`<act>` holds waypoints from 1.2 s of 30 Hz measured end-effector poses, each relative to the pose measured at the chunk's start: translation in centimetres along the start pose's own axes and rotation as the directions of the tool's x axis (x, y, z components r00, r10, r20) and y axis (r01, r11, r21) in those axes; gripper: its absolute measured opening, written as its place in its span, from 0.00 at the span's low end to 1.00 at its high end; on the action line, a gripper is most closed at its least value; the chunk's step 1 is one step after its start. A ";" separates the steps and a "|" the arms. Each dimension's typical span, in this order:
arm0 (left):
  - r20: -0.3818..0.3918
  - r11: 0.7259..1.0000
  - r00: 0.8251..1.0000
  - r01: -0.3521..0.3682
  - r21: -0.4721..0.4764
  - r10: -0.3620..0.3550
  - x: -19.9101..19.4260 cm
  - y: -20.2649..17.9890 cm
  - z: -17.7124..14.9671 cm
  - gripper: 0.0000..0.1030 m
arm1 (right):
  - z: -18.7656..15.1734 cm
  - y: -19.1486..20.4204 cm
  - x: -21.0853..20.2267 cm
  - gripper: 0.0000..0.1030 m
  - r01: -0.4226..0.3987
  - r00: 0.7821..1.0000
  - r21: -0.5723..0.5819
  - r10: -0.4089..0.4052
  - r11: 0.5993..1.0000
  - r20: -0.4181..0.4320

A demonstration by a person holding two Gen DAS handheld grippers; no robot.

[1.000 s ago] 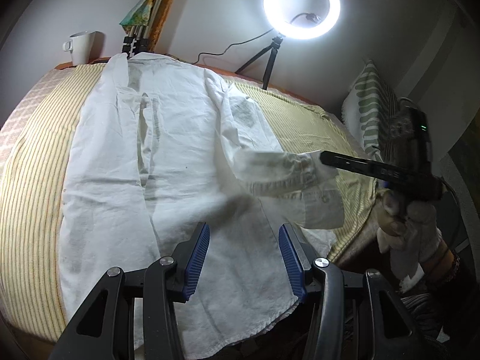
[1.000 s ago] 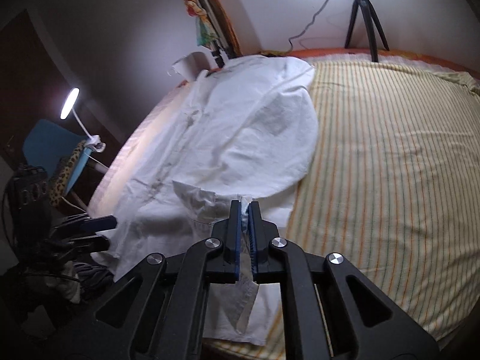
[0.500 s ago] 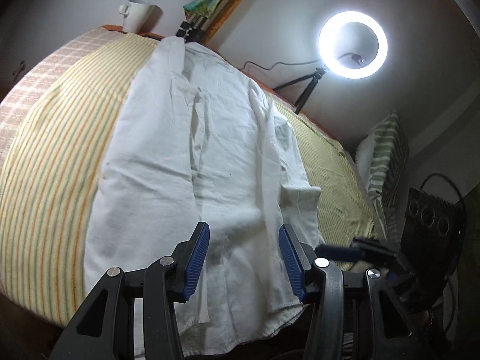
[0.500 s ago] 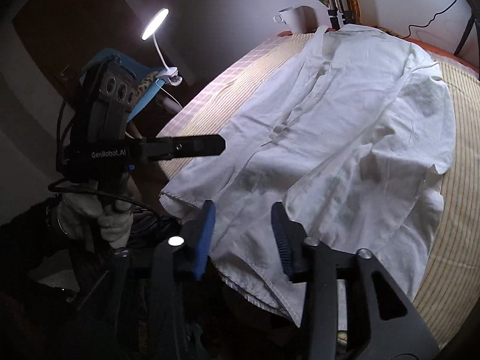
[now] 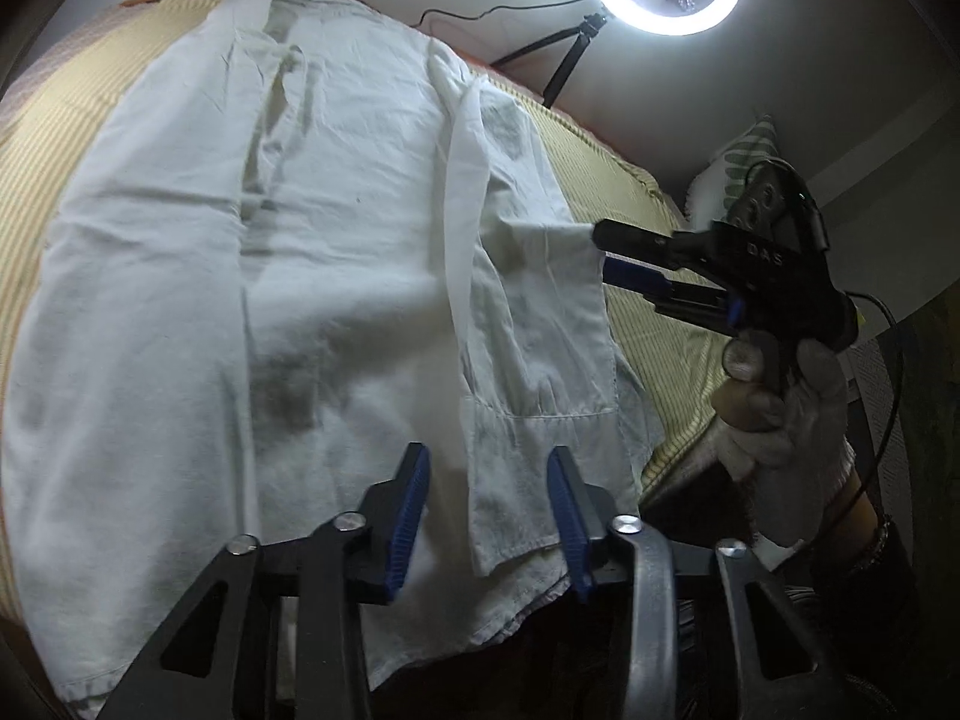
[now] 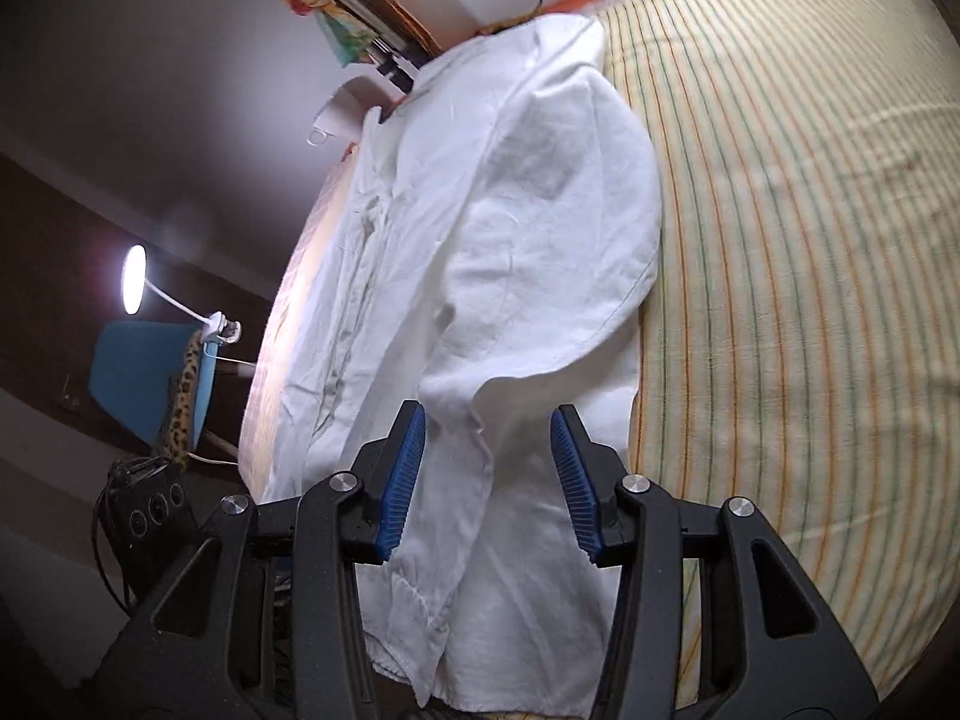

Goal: Fold small clothes
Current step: 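Grasp the shirt side with the right gripper and fold it inward, release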

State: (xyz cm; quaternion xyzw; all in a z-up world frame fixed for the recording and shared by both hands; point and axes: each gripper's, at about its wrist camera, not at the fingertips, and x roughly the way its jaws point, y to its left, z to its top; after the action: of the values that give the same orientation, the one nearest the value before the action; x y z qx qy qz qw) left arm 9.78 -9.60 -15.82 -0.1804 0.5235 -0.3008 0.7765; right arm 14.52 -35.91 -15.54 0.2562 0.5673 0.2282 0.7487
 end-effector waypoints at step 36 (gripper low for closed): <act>0.117 0.977 0.992 -0.061 0.202 0.038 -0.9 -6.8 -1.2 0.38 | 3.4 -2.3 -5.3 0.38 0.179 0.980 -0.065 -0.172 0.982 0.102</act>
State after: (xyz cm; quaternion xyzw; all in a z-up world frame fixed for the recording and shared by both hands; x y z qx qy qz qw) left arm 6.54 -14.08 -11.59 -0.1028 0.4496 -0.3230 0.8264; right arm 16.56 -41.49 -12.39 0.1878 0.5424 0.1696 0.8011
